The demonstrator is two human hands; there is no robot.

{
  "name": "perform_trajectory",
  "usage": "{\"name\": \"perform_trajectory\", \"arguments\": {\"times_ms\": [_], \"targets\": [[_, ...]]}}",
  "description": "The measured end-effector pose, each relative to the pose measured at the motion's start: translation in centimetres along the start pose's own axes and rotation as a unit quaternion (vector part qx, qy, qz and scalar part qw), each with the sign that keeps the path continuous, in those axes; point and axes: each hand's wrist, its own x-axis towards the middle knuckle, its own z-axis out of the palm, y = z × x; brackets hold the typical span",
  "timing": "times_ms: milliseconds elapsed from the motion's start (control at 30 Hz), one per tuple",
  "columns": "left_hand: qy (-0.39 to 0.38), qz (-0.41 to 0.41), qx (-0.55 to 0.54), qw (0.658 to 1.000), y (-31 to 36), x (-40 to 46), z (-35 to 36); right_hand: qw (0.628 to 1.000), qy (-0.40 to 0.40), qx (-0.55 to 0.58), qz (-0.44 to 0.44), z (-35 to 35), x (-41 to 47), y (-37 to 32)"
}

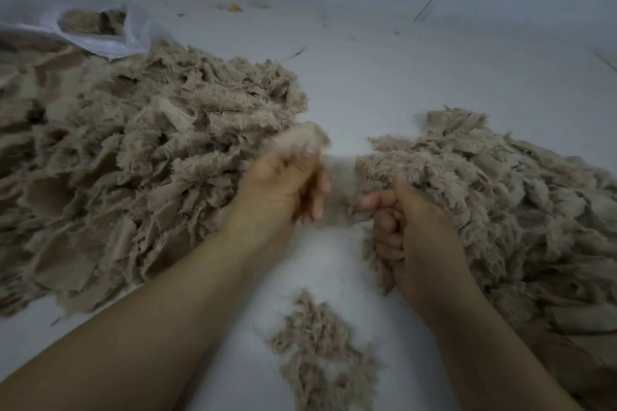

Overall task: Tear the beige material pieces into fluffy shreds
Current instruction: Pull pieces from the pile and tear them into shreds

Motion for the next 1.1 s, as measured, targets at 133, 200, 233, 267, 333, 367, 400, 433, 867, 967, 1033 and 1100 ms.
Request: {"name": "perform_trajectory", "arguments": {"times_ms": [133, 200, 233, 267, 333, 367, 400, 433, 867, 967, 1033, 1100], "targets": [[0.018, 0.019, 0.215, 0.976, -1.3, -0.2, 0.5, 0.999, 0.016, 0.041, 0.010, 0.0, 0.1, 0.1], [-0.019, 0.046, 0.448, 0.893, -2.4, -0.6, 1.0, 0.998, 0.011, 0.065, 0.019, 0.2, 0.0, 0.0], [-0.022, 0.045, 0.516, 0.855, -2.8, -0.5, 1.2, 0.997, 0.005, 0.076, 0.022, 0.3, 0.0, 0.0], [-0.018, 0.032, 0.555, 0.831, -2.9, -0.3, 1.4, 0.996, -0.005, 0.088, 0.025, 0.3, 0.0, 0.0], [-0.004, 0.014, 0.577, 0.816, -2.6, 0.2, 1.6, 0.994, -0.027, 0.099, 0.025, 0.4, 0.0, 0.0], [-0.004, 0.020, 0.573, 0.819, -2.5, 0.3, 1.7, 0.994, -0.036, 0.096, 0.024, 0.5, 0.0, 0.1], [-0.007, 0.031, 0.570, 0.821, -2.4, 0.2, 1.8, 0.995, -0.044, 0.086, 0.023, 0.6, 0.0, 0.2], [-0.010, 0.042, 0.569, 0.821, -2.5, 0.0, 1.9, 0.996, -0.048, 0.074, 0.026, 0.7, 0.1, 0.2], [-0.002, 0.049, 0.315, 0.948, -1.6, -0.4, 1.4, 0.991, -0.004, 0.104, 0.087, 0.4, 0.8, 0.0], [0.009, 0.143, 0.527, 0.838, -1.6, 0.2, 0.5, 0.991, -0.002, 0.096, 0.089, 0.6, 0.6, -0.1], [-0.028, 0.123, 0.663, 0.738, -1.5, 0.5, -0.3, 0.990, 0.010, 0.101, 0.096, 0.6, 0.5, -0.2], [-0.022, 0.091, 0.746, 0.659, -1.2, 0.7, -1.2, 0.986, 0.022, 0.127, 0.102, 0.8, 0.5, -0.4]]}}
